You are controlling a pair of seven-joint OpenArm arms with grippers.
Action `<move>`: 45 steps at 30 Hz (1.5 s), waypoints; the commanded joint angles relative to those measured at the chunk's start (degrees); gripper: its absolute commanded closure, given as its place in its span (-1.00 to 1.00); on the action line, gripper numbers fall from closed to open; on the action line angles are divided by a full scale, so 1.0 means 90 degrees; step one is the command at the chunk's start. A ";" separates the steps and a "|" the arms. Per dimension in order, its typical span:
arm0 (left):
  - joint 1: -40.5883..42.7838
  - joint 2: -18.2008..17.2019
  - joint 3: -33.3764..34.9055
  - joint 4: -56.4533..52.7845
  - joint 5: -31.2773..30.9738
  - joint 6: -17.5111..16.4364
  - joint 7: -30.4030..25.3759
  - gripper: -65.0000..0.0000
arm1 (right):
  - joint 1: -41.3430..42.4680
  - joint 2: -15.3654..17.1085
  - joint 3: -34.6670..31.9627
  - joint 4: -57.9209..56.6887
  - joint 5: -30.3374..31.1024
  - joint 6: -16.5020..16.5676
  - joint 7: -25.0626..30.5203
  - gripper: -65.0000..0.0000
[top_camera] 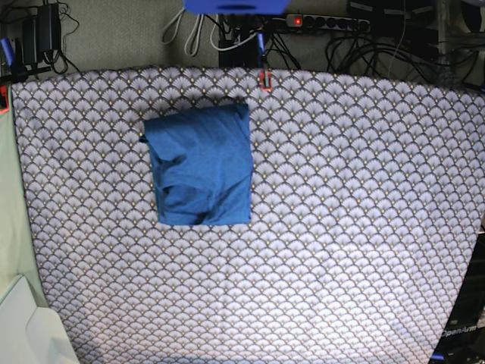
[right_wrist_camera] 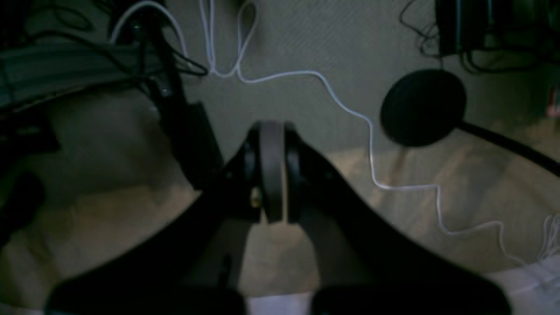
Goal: Fold the T-shirt properly
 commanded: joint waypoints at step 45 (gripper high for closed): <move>-0.4177 0.0377 -0.0016 -0.6092 0.1525 0.0951 -0.1405 1.00 | 0.1754 -0.1371 -0.2530 -0.1902 0.0051 -0.5279 0.0603 1.00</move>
